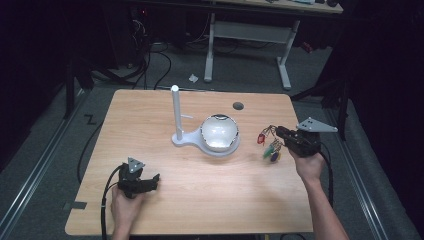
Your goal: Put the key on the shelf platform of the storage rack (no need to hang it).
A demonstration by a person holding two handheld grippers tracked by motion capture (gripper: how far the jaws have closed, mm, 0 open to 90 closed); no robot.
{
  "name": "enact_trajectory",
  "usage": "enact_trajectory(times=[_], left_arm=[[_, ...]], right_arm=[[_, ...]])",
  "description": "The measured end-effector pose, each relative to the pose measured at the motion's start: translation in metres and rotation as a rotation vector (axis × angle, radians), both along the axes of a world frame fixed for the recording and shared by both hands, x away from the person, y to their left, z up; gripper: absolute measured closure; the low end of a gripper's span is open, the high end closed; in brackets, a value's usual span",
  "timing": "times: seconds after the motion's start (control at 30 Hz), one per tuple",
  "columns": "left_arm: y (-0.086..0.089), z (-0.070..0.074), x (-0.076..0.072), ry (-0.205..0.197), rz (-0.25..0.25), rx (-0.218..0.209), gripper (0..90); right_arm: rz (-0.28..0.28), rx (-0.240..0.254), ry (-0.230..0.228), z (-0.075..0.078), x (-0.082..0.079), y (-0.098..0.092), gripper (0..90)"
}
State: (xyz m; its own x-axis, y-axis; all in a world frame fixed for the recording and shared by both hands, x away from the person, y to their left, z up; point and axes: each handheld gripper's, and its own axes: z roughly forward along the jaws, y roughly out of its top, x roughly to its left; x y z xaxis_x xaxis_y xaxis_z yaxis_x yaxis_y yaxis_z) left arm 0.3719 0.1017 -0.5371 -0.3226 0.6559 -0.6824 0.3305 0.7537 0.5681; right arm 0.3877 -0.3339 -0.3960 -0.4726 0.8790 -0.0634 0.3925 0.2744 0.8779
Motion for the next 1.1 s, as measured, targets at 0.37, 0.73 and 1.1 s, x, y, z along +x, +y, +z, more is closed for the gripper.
enact_trajectory(times=[0.37, 0.73, 1.1], left_arm=[[0.000, 0.000, 0.000, -0.001, -0.001, 0.002, 15.0], [0.000, 0.000, 0.000, 0.000, 0.001, -0.001, 15.0], [0.000, 0.000, 0.000, 0.001, 0.002, -0.001, 15.0]], right_arm=[[0.047, 0.016, -0.019, 0.018, 0.000, 0.011, 82.4], [0.128, 0.039, -0.042, 0.043, -0.001, 0.031, 82.3], [0.220, 0.049, -0.051, 0.065, -0.001, 0.056, 82.3]])
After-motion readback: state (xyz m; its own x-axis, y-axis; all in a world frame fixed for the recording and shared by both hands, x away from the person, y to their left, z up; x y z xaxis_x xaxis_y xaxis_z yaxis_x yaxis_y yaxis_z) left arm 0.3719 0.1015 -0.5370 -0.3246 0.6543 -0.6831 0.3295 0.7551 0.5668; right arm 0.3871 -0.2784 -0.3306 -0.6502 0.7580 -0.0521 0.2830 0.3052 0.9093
